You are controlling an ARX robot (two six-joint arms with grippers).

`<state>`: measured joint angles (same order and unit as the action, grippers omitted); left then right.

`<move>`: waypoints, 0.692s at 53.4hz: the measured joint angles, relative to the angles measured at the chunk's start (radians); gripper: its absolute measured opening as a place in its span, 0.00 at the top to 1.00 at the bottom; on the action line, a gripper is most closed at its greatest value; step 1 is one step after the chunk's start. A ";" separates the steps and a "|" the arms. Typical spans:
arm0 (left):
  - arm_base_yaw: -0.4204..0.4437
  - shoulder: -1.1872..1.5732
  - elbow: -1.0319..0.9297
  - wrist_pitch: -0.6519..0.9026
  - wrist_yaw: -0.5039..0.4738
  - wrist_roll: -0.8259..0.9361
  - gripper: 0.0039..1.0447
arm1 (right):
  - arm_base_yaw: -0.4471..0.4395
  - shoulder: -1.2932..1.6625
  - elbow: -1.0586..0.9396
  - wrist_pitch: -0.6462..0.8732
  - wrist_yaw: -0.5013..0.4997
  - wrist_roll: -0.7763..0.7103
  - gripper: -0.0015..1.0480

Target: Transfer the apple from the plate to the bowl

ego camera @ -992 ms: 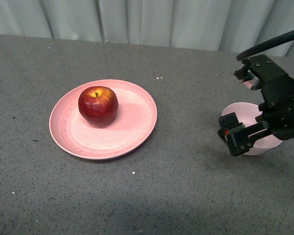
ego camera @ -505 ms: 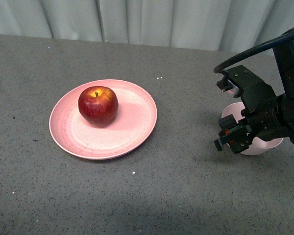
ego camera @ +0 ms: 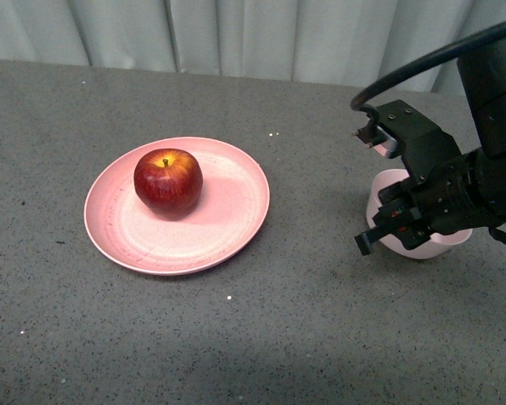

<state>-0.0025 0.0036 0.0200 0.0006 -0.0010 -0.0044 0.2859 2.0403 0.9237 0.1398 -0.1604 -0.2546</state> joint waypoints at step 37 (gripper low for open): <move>0.000 0.000 0.000 0.000 0.000 0.000 0.06 | 0.185 0.121 0.195 -0.066 0.018 0.025 0.99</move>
<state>-0.0025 0.0036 0.0200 0.0006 -0.0010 -0.0044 0.4713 2.1609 1.1183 0.0738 -0.1429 -0.2295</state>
